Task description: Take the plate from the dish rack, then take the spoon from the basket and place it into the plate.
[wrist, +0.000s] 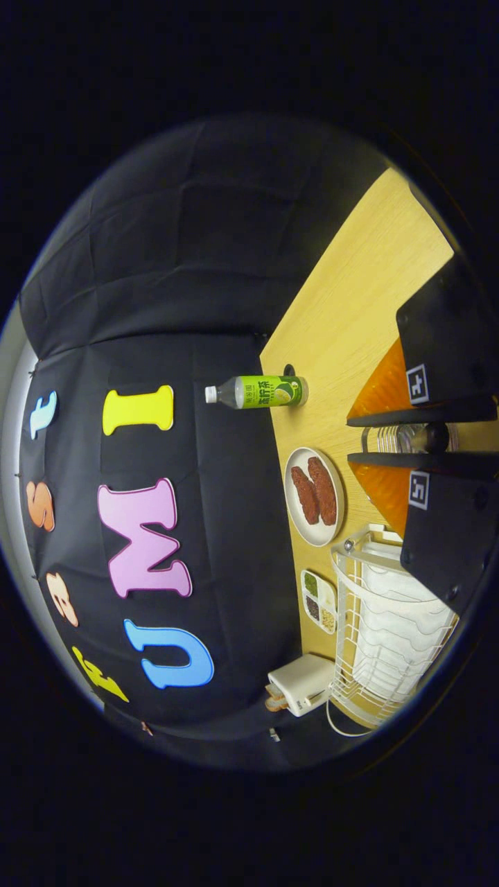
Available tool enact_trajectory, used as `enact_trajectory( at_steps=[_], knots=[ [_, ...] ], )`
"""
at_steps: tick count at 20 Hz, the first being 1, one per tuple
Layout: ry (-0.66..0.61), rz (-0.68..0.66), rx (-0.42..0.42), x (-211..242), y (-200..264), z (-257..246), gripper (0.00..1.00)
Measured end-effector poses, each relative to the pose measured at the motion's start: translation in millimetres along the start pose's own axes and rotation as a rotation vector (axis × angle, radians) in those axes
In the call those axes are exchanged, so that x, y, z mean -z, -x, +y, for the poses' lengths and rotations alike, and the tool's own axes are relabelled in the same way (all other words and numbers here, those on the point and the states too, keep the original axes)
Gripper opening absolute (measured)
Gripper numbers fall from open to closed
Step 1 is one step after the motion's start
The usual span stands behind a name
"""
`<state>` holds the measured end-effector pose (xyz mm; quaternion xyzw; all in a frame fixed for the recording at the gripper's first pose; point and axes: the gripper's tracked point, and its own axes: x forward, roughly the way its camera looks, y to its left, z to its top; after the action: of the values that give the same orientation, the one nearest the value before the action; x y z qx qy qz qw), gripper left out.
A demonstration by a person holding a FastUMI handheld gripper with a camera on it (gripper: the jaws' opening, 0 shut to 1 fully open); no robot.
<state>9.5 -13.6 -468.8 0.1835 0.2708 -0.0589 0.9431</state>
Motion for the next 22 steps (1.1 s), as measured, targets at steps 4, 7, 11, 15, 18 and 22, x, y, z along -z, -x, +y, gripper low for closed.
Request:
enact_trajectory(
  at_steps=[4,7,11,15,18,22],
  knots=[
    [0.006,0.021,-0.062,-11,-2,13,0.20],
    [0.023,-0.011,-0.074,-41,3,13,0.19],
    [0.091,-0.040,-0.089,-76,7,12,0.18],
    [0.079,-0.049,-0.134,-112,31,28,0.18],
    [0.073,-0.046,-0.248,-130,78,71,0.18],
    [0.094,0.011,-0.466,-110,150,153,0.18]
  ],
)
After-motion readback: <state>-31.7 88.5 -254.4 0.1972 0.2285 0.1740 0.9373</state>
